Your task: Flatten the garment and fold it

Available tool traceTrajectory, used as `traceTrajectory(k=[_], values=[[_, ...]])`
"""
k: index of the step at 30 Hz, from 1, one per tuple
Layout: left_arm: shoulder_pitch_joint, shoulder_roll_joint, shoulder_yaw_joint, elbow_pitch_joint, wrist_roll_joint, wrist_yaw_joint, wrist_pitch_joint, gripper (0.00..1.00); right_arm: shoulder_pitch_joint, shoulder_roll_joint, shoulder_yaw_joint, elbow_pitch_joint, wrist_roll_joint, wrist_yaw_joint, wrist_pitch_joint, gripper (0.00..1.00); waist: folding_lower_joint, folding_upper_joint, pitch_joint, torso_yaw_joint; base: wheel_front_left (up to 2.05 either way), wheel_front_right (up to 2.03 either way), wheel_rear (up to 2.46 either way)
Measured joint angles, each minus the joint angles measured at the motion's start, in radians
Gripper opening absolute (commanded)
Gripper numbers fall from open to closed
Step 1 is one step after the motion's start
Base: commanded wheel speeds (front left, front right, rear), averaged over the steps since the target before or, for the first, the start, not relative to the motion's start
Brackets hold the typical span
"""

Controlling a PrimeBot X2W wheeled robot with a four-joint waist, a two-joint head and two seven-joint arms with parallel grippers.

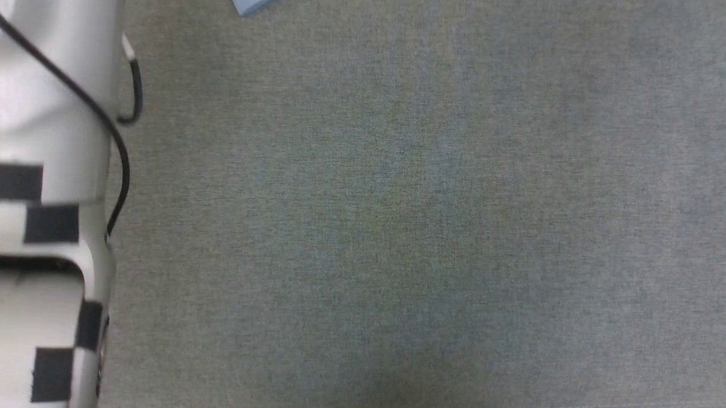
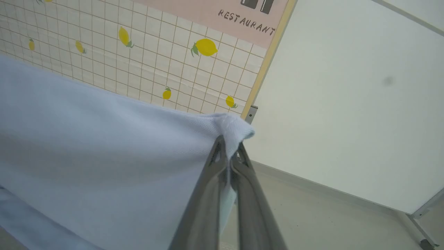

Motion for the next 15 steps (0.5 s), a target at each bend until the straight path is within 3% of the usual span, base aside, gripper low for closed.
traceTrajectory(k=[5,8,15], values=[[0.187,0.022,0.004,-0.166,-0.08,-0.002,0.114,0.0,0.158,-0.055,0.09,-0.144,0.229,0.0,0.082,0.0,0.0,0.0,-0.048,0.004,0.0,0.0,0.0],[0.321,0.035,0.007,-0.267,-0.107,0.011,0.154,0.0,0.283,-0.086,0.105,-0.222,0.309,0.0,0.122,0.0,-0.0002,0.0,-0.084,0.006,0.0,0.0,0.0],[0.653,0.063,0.022,-0.517,-0.157,0.095,0.211,0.0,0.572,-0.116,0.038,-0.359,0.4,0.0,0.19,0.0,-0.0002,0.0,-0.183,0.005,0.0,0.0,0.0]])
